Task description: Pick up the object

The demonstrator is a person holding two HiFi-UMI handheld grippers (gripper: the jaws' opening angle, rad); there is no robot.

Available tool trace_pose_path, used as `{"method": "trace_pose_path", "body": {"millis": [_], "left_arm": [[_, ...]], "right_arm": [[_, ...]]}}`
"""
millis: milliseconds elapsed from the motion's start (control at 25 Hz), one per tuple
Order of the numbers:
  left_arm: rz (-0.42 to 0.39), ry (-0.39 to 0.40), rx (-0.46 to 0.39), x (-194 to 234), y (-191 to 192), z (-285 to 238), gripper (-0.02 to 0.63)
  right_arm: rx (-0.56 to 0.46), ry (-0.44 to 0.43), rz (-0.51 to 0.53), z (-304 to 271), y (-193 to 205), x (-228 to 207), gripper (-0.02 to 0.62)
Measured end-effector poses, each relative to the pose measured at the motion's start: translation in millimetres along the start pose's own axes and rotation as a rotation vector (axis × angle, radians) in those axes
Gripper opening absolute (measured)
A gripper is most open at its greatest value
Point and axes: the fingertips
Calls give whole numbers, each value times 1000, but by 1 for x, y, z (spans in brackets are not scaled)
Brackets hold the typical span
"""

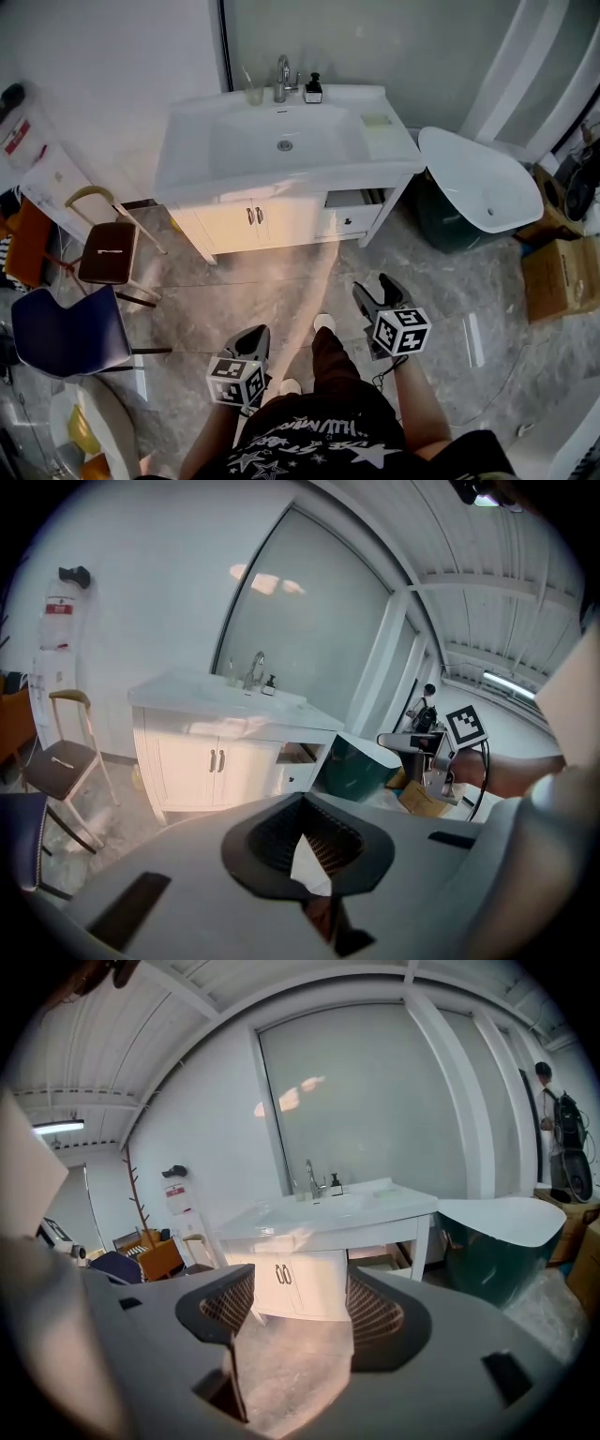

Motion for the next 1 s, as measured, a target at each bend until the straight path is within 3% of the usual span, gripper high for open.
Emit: {"method": "trace_pose_path", "body": {"millis": [520, 800, 1000], "left_arm": [[-31, -126, -80, 29, -142, -141, 15], [-90, -209, -79, 37, -183, -198, 15], [-83, -205, -100, 30, -210, -235, 15]], "right_arm": [[-24, -119, 13, -162, -115, -88, 295], [0, -150, 54, -205, -138, -133, 295], [5, -143, 52, -222, -150, -163, 295]]}}
Point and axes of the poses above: the fingertips, and each gripper's own axes: z backward along the fingers, x to its left, y out of its underside, and after that the axes turned 1 degree about -y, right-handed
